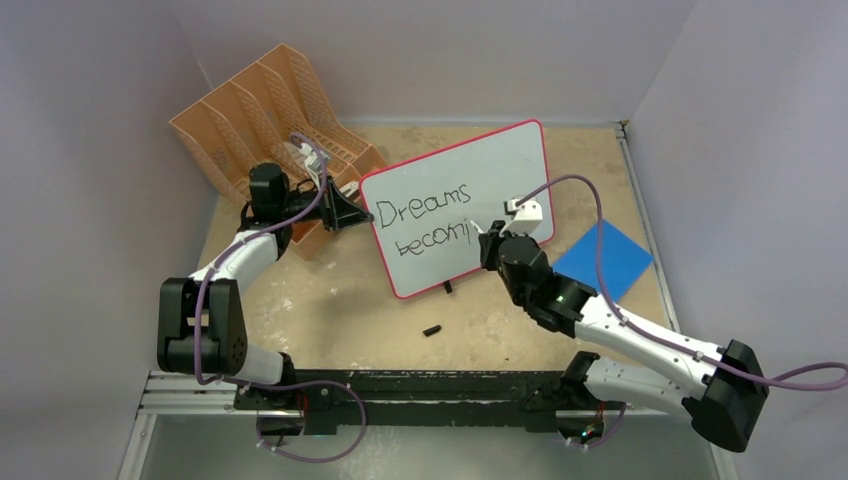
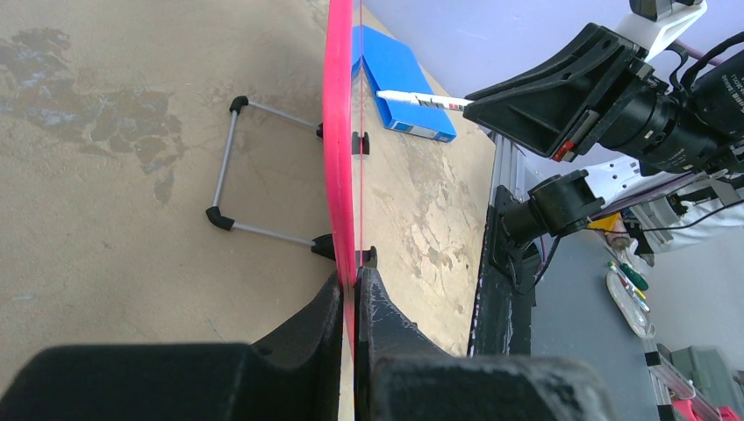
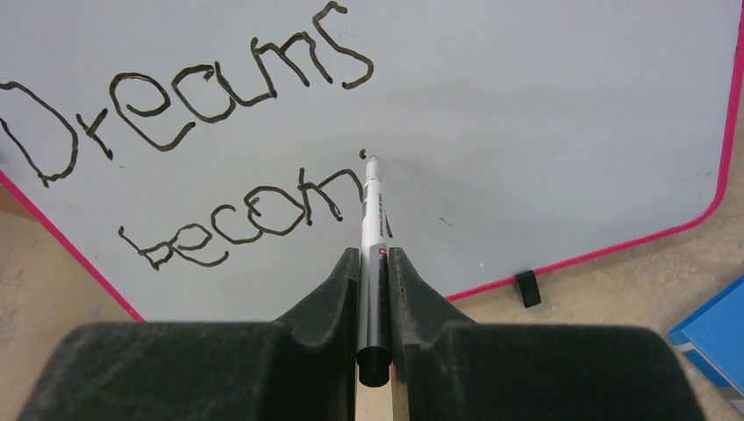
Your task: Write a sentence on the whiteboard
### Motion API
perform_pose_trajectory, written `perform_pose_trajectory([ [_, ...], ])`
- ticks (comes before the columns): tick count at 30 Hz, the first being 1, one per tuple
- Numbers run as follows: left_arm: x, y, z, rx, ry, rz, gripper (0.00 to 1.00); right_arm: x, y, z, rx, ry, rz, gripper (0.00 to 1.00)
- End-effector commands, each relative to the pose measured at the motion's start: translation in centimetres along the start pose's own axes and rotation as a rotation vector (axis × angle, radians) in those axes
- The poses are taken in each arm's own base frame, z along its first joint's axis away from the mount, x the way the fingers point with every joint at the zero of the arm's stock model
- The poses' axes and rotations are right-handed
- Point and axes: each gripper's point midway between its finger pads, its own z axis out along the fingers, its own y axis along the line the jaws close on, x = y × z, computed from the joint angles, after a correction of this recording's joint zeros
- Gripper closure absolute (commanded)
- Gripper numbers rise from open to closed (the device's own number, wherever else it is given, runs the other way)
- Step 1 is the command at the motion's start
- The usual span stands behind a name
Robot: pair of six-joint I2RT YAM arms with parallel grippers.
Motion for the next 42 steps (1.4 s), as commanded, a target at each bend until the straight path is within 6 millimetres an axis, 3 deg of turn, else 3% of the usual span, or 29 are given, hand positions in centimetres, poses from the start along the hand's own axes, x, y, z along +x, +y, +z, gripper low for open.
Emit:
perform_pose_trajectory([
  [1, -1.8, -0.4, -0.2, 0.004, -0.024, 0.098, 1.0, -1.3, 0.1, 0.6, 0.007, -0.049, 0.01, 1.0],
  [31, -1.7, -0.4, -0.1, 0.007, -0.023, 0.095, 1.0, 0.2, -0.2, 1.5, -0.002, 0.01, -0.005, 1.0],
  [42, -1.7, -0.4, -0.1, 0.006, -0.024, 0.094, 1.0, 1.8, -1.2, 1.0, 0.027, 0.065, 0.01, 1.0],
])
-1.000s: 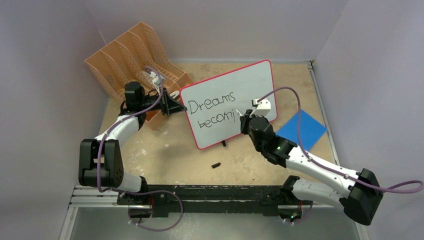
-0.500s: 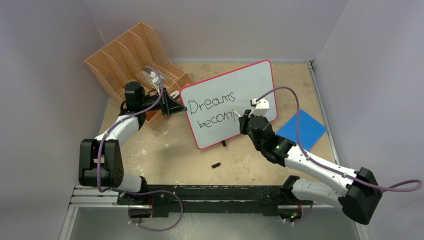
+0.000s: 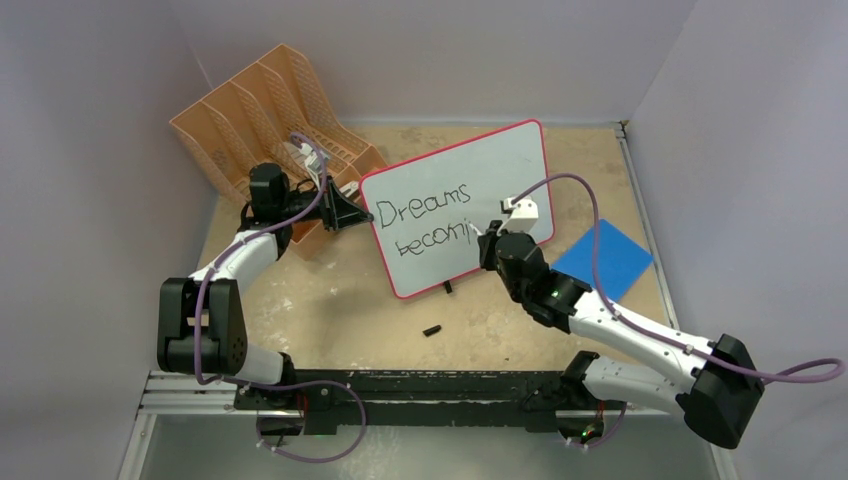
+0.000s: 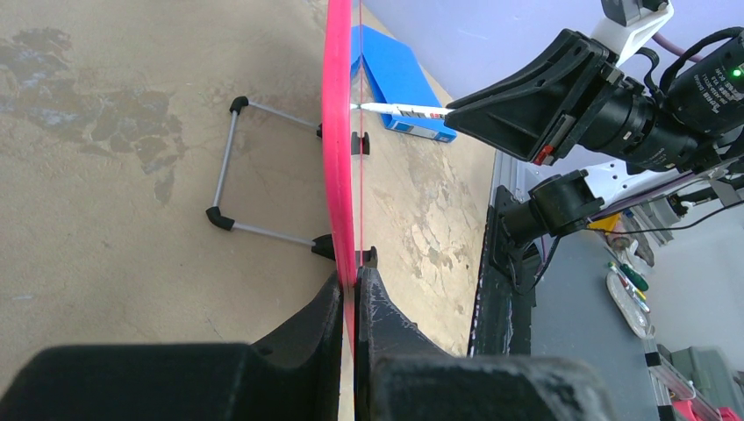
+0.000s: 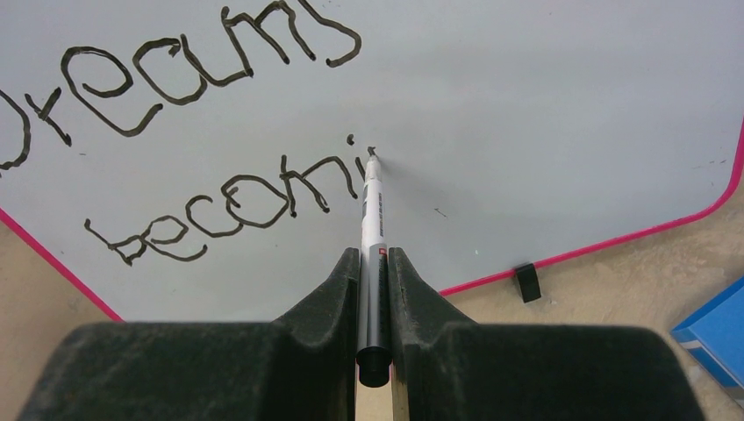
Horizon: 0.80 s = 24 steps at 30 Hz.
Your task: Write a sentence on the whiteboard
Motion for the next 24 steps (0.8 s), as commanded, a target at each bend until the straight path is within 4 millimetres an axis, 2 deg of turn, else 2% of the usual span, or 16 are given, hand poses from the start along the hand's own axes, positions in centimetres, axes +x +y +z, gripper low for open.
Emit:
perform_pose_trajectory([
  [1, -1.7, -0.4, -0.1, 0.007, -0.024, 0.094, 1.0, 0.5, -0.7, -0.3, 0.017, 0.018, 0.021, 1.0],
  [14, -1.7, -0.4, -0.1, 0.007, -0.024, 0.094, 1.0, 1.1, -0.8, -0.5, 0.014, 0.038, 0.027, 1.0],
  [19, -1.7, -0.4, -0.2, 0.006, -0.024, 0.094, 1.0, 0.3, -0.6, -0.7, 0.005, 0.015, 0.033, 1.0],
  [24, -1.7, -0.3, -0.2, 0.005, -0.024, 0.092, 1.0, -1.6, -0.5, -1.1, -0.003, -0.043, 0.04, 1.0],
])
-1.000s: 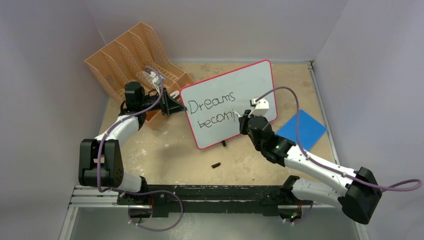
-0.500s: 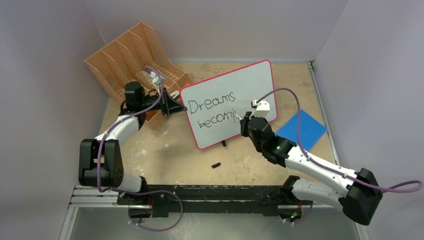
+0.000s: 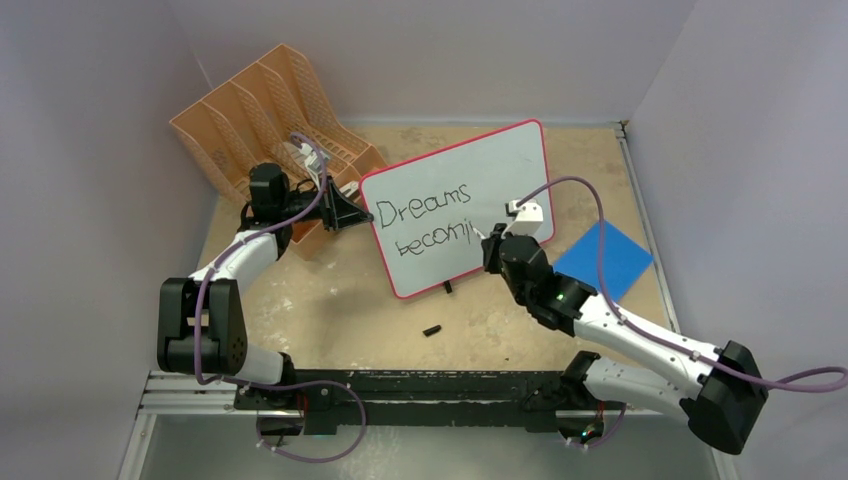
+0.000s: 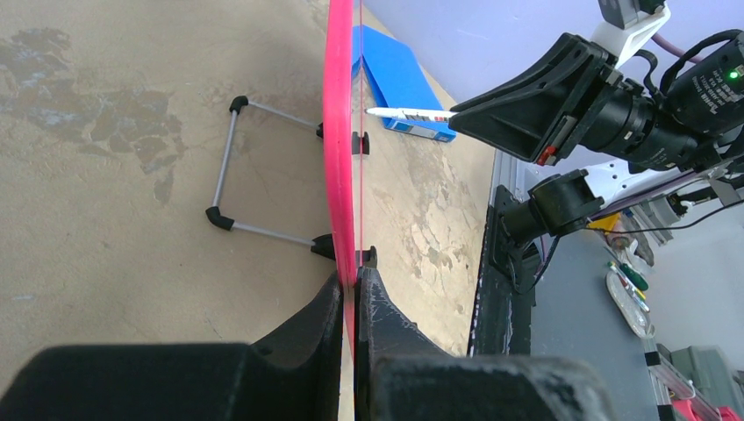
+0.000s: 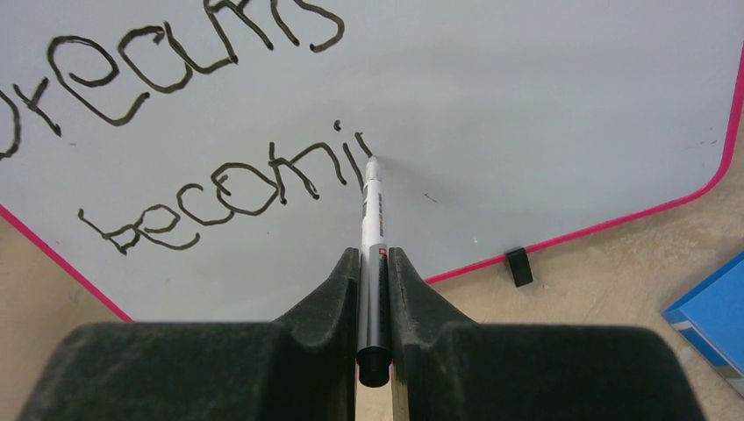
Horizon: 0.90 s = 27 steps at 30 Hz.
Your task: Write a sentence on the whiteboard
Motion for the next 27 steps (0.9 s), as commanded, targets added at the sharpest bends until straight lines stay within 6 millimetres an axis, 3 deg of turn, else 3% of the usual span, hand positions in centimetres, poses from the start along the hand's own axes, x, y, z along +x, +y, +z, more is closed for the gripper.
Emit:
perform_pose_trajectory([
  [1, -1.7, -0.3, -0.2, 0.004, -0.024, 0.091, 1.0, -2.6, 0.4, -0.6, -0.02, -0.076, 0.027, 1.0],
  [27, -1.7, -0.3, -0.1, 0.006, -0.023, 0.092, 1.0, -3.1, 1.4, 0.6, -0.034, -0.09, 0.001, 1.0],
])
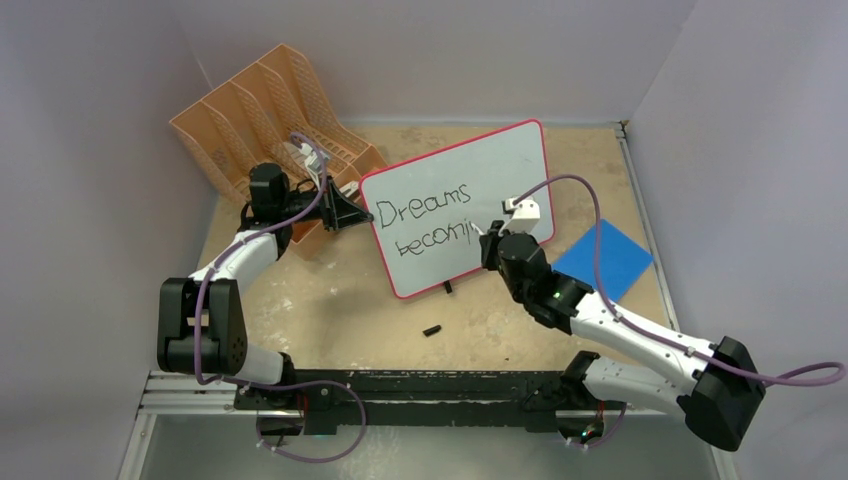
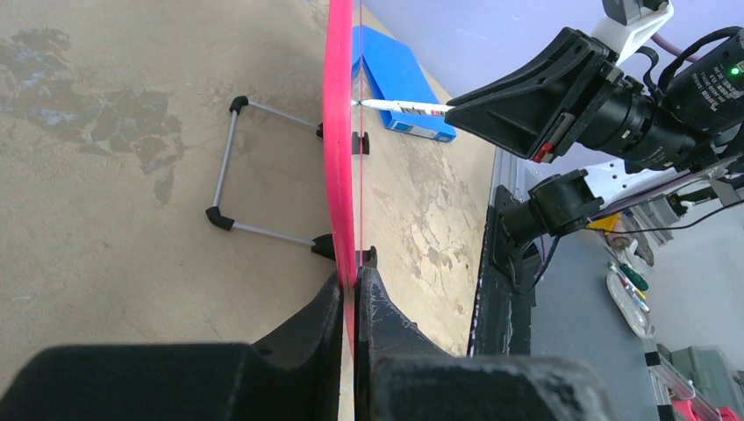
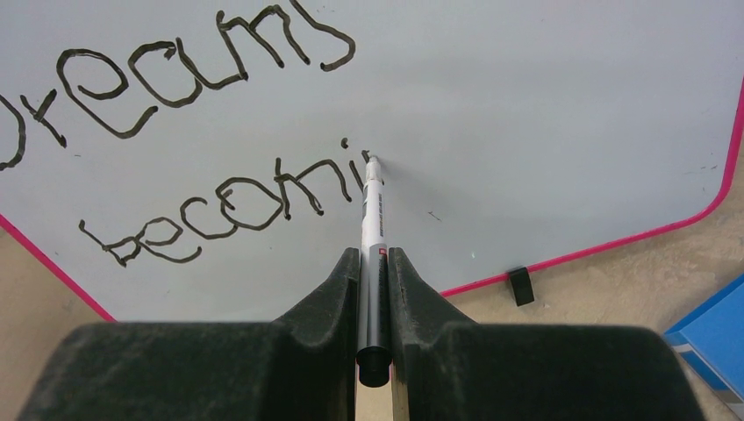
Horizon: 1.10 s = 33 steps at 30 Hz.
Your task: Write a sentence on the whiteboard
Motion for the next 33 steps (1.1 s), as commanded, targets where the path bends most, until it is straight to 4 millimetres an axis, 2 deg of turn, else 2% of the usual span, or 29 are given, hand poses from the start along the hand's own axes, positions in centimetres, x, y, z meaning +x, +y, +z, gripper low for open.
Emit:
perform_pose_trajectory([
  [1, -1.7, -0.3, -0.1, 0.005, -0.023, 0.091, 1.0, -2.4, 1.0, 0.2, -0.019, -0.059, 0.024, 1.0],
  [22, -1.7, -0.3, -0.1, 0.007, -0.022, 0.091, 1.0, -3.3, -0.2, 0.5, 0.025, -0.094, 0.028, 1.0],
  [33, -1.7, -0.3, -0.1, 0.006, -0.023, 0.092, 1.0, -2.9, -0.9, 0.5, 0.041, -0.079, 0.027, 1.0],
])
